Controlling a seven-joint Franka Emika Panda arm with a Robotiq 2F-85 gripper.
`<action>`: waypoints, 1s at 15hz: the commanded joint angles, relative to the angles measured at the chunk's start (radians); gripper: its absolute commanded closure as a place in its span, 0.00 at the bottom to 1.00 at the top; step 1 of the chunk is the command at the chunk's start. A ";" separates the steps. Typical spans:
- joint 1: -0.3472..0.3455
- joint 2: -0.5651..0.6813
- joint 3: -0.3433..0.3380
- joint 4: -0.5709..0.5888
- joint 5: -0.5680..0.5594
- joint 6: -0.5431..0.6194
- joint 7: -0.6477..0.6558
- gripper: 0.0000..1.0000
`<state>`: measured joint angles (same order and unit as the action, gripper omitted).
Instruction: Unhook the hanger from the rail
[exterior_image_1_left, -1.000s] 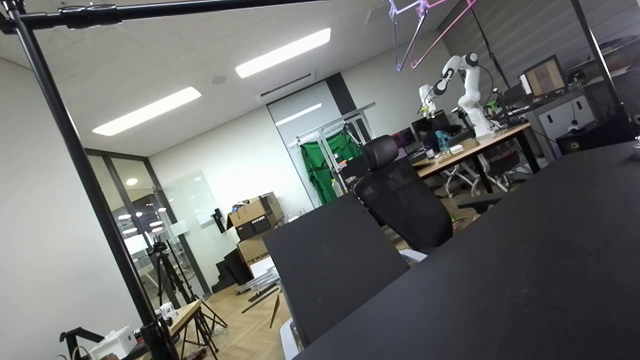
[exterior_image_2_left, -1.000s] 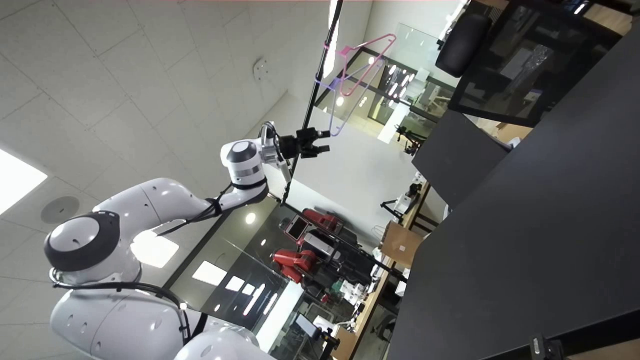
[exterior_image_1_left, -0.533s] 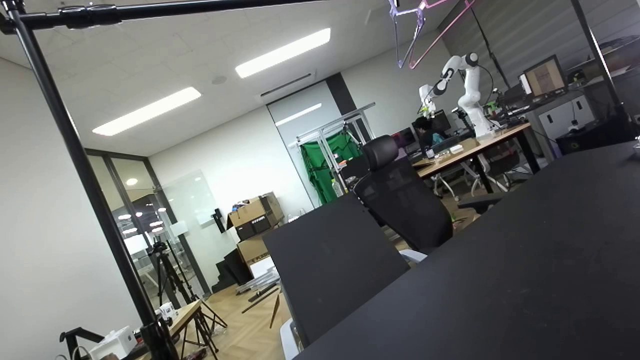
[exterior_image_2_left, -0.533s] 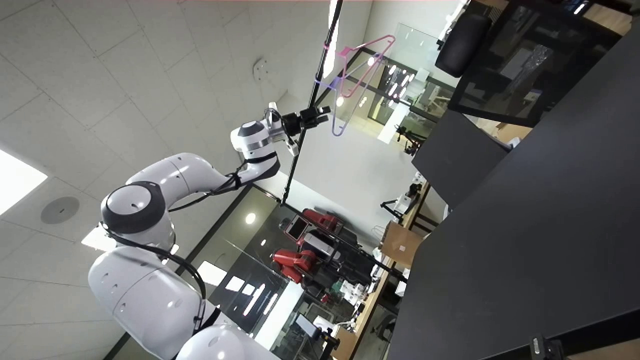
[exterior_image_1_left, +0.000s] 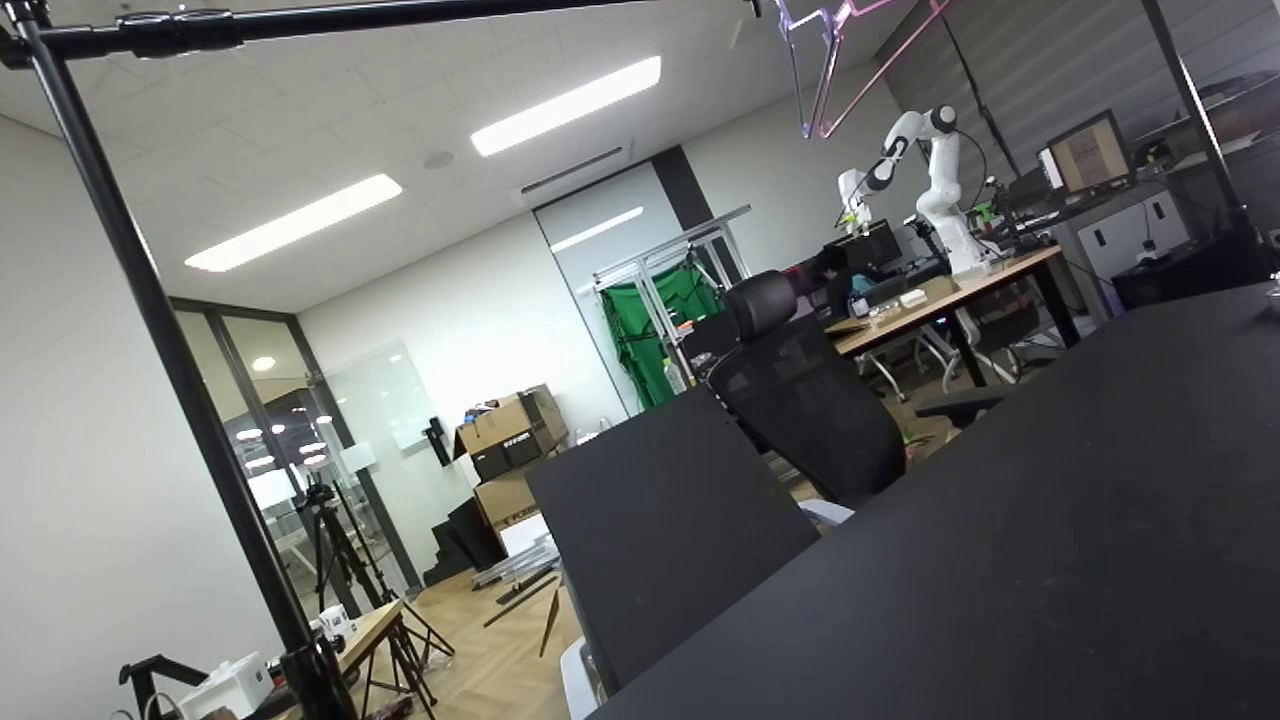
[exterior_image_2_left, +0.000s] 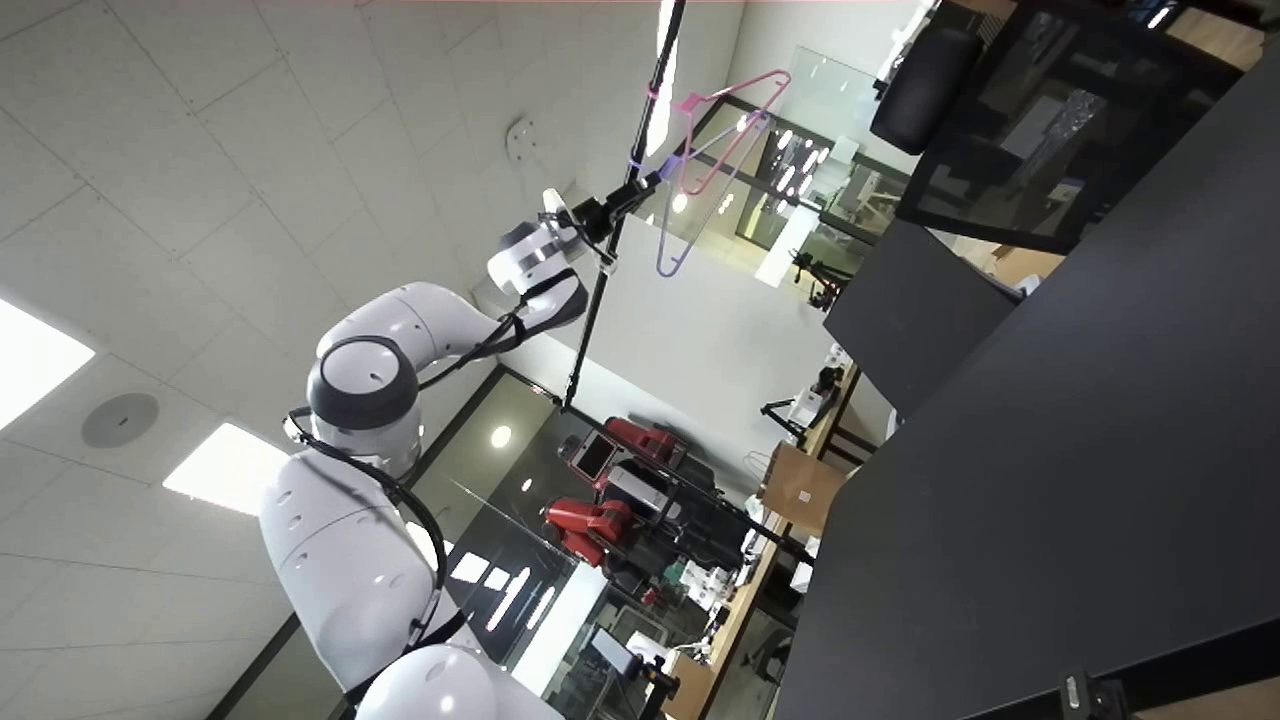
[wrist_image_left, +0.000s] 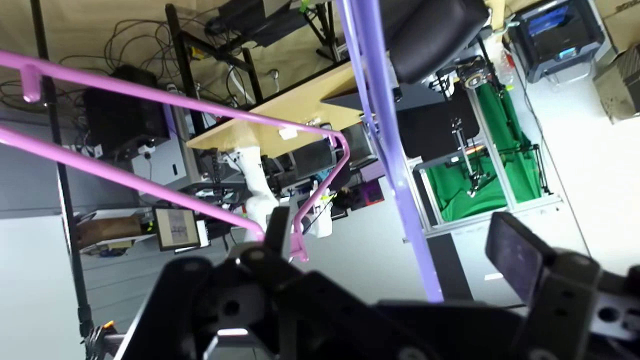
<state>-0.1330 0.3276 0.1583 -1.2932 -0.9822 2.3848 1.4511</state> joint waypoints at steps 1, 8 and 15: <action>0.050 0.142 -0.035 0.206 -0.095 -0.079 0.053 0.25; 0.076 0.270 -0.052 0.356 -0.118 -0.137 0.014 0.69; 0.107 0.275 -0.049 0.394 -0.122 -0.161 0.001 1.00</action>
<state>-0.0514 0.5879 0.1160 -0.9554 -1.0889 2.2609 1.4555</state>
